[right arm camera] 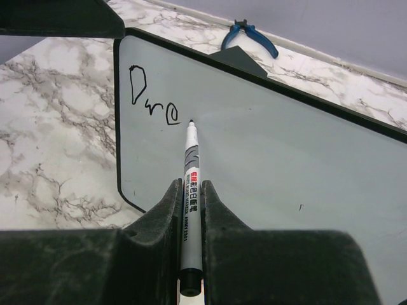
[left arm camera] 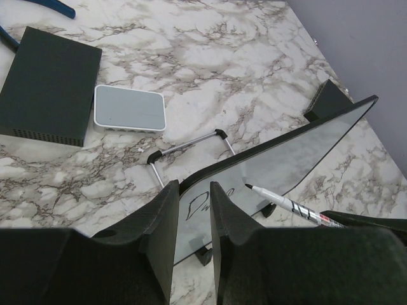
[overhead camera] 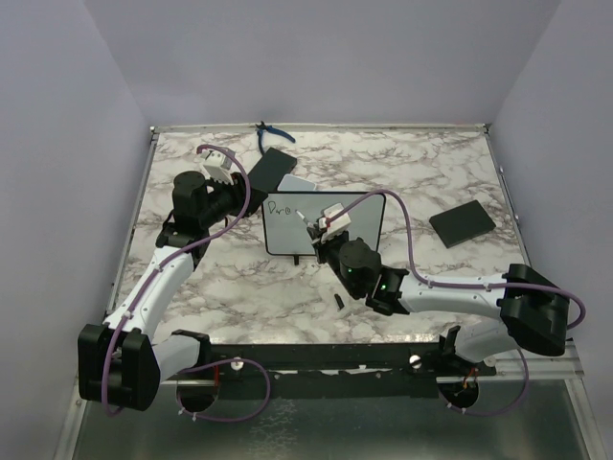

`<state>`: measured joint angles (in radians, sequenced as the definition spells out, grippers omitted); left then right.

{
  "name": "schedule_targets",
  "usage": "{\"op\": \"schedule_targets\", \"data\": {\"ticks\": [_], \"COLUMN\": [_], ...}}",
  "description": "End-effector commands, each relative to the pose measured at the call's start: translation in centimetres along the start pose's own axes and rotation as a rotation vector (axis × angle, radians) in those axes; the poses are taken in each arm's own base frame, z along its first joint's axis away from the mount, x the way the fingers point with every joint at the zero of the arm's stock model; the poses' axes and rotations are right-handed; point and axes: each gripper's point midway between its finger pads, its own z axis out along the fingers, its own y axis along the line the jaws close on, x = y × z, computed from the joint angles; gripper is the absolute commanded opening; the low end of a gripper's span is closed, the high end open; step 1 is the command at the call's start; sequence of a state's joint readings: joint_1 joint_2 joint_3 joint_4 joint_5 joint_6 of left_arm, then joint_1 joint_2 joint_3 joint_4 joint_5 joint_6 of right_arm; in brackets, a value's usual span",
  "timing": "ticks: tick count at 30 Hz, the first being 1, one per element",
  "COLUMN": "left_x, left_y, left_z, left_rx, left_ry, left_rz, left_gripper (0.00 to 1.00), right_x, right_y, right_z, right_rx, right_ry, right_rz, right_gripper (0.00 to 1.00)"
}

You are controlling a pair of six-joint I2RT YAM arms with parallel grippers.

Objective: Write a sentence on the whiteboard

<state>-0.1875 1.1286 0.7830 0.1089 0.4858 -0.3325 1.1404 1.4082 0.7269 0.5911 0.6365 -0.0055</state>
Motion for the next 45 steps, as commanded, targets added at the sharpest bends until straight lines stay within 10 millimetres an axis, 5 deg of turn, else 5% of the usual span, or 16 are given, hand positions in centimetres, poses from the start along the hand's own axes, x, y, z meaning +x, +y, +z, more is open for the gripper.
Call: {"op": "schedule_targets", "data": {"ticks": [1,16,45], "left_x": [0.2,0.2,0.2], "left_y": [-0.6,-0.6,-0.6], "left_z": [-0.4,-0.3,-0.3], "left_rx": [0.018,0.018,0.019], "left_ry": [-0.001,-0.001,-0.001], "left_rz": [0.005,0.005,0.005], "left_gripper": [0.27,0.27,0.27], "right_x": [-1.4,-0.4,0.8], "right_y": [-0.5,0.4,-1.0], "right_z": [0.7,1.4,0.2], "right_rx": [0.033,0.004,0.041], "right_ry": [-0.039,-0.01,0.028], "right_rz": [0.01,-0.001,0.008], "right_gripper": [0.0,0.0,0.0]}}
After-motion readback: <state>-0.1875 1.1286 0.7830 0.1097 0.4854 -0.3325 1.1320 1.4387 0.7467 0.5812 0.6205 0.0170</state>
